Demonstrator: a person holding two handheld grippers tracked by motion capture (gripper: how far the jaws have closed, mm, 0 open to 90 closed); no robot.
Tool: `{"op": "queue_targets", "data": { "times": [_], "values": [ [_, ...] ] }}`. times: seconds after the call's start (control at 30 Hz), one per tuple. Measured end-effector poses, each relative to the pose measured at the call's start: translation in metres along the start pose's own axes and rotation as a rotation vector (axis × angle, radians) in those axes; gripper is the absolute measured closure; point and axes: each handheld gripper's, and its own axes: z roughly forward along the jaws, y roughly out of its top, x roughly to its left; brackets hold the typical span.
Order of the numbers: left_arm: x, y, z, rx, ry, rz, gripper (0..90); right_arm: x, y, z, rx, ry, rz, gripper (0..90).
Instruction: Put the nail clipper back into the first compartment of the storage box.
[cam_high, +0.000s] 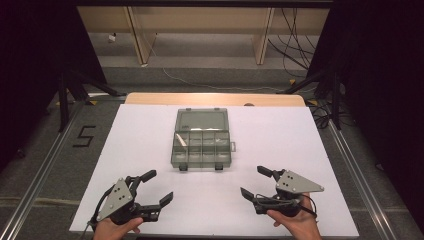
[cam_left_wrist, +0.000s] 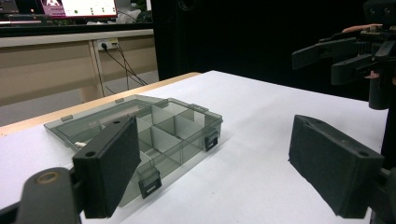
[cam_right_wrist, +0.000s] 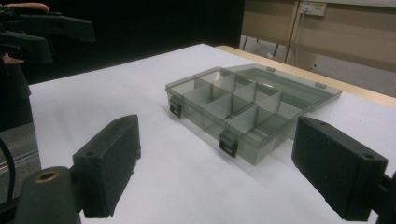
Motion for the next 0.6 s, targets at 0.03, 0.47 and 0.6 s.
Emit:
{"op": "queue_targets", "data": {
  "times": [0.03,0.47,0.6],
  "values": [
    [0.0001,-0.0001,0.0003,-0.003,-0.002,0.000,16.1,0.0005,-0.0010,-0.0007,0.002,-0.002,0.007,16.2],
    [0.0000,0.0004,0.0002,0.001,0.001,0.000,16.1,0.0042,-0.0063,-0.0030,0.012,-0.012,-0.023,15.6],
    [-0.0002,0.0010,-0.0005,0.012,-0.001,0.008,16.1,0.0039,-0.0075,0.0000,0.005,0.002,-0.013,15.6]
  ]
}}
